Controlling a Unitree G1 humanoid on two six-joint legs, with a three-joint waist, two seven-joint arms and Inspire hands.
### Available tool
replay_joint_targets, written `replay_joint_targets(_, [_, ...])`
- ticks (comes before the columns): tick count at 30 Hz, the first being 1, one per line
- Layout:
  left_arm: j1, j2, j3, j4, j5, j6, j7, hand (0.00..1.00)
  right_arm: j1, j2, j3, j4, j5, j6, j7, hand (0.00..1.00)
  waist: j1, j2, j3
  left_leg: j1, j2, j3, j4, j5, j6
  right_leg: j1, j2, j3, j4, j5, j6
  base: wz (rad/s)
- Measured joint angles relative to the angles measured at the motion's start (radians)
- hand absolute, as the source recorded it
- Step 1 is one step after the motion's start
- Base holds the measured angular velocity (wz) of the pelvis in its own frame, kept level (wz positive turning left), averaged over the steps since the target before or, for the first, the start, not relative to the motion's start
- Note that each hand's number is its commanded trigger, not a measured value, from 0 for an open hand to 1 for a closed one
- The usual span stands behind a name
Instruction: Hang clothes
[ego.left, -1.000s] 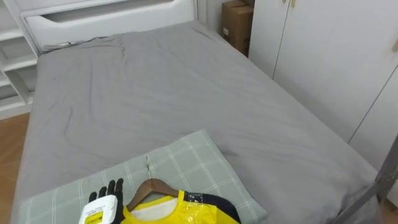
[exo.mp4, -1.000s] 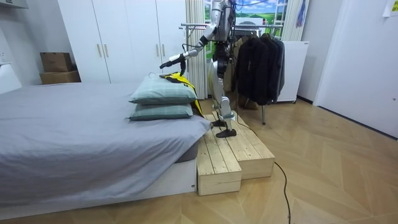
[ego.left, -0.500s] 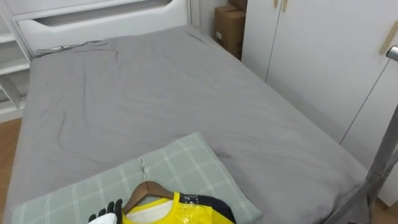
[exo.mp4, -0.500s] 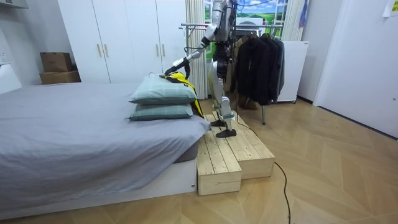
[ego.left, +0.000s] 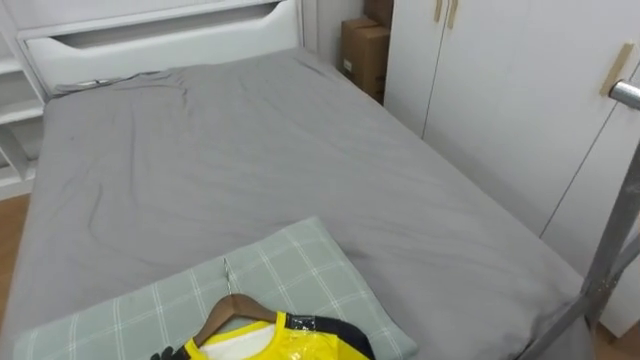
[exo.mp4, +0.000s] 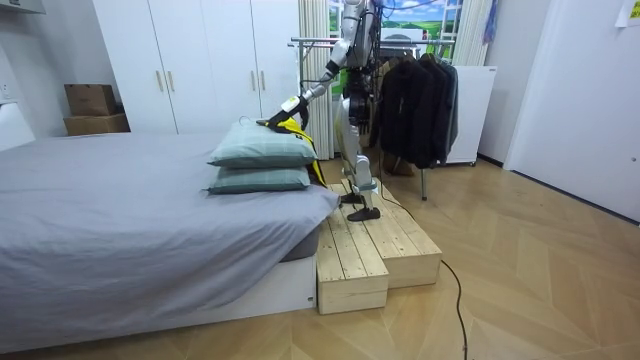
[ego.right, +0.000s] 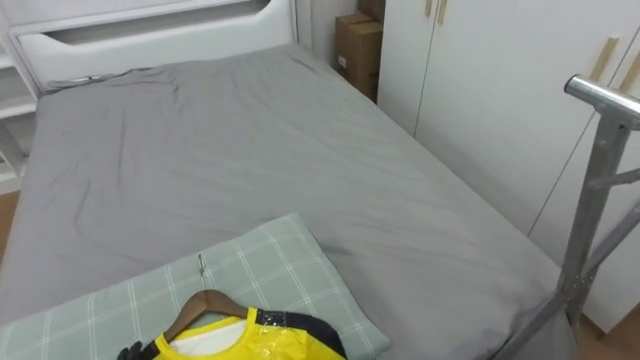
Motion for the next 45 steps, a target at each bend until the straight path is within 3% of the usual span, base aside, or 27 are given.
replay_joint_targets(7, [0.015, 0.001, 0.017, 0.000, -0.093, 0.001, 0.000, 0.00, -0.004, -0.001, -0.002, -0.007, -0.008, 0.007, -0.021, 0.00, 0.017, -0.015, -0.0037, -0.003, 0.001, 0.002, -0.001, 0.000, 0.000, -0.005, 0.002, 0.007, 0.000, -0.001, -0.001, -0.02])
replay_joint_targets(12, [0.015, 0.001, 0.028, -0.001, -0.094, 0.001, -0.007, 0.00, -0.002, -0.001, -0.003, -0.008, -0.009, 0.006, -0.024, 0.00, 0.031, -0.024, -0.0087, -0.002, 0.001, 0.002, -0.001, 0.000, 0.000, -0.005, 0.002, 0.007, 0.000, -0.001, -0.001, 0.00])
replay_joint_targets(19, [0.015, 0.004, 0.043, -0.001, -0.106, 0.000, -0.007, 0.00, 0.007, 0.001, -0.002, -0.010, -0.029, 0.006, -0.023, 0.00, 0.032, -0.026, -0.0083, -0.002, 0.010, 0.002, -0.001, 0.000, 0.000, -0.004, 0.004, 0.007, 0.002, -0.001, -0.001, 0.00])
replay_joint_targets(31, [0.010, 0.012, 0.042, -0.004, -0.114, 0.000, -0.014, 0.00, 0.019, 0.001, -0.002, -0.030, -0.034, 0.004, -0.022, 0.00, 0.023, -0.005, -0.0069, -0.001, 0.013, -0.002, -0.008, 0.000, 0.000, -0.003, 0.007, -0.003, 0.001, 0.001, -0.005, 0.01])
replay_joint_targets(38, [-0.049, 0.029, 0.040, -0.003, -0.112, -0.001, 0.002, 0.00, 0.011, 0.001, -0.001, -0.034, -0.028, -0.004, -0.026, 0.00, 0.013, 0.005, 0.0015, -0.009, 0.013, -0.004, -0.009, 0.000, 0.000, -0.007, 0.006, -0.008, 0.000, 0.001, -0.004, 0.02])
replay_joint_targets(45, [-0.073, 0.044, 0.025, -0.027, -0.111, -0.001, 0.054, 0.00, 0.015, 0.000, 0.033, -0.030, 0.001, -0.006, -0.032, 0.00, -0.002, 0.027, 0.0004, -0.034, 0.011, -0.003, -0.006, 0.000, 0.000, -0.039, 0.005, -0.007, 0.012, 0.001, -0.004, 0.00])
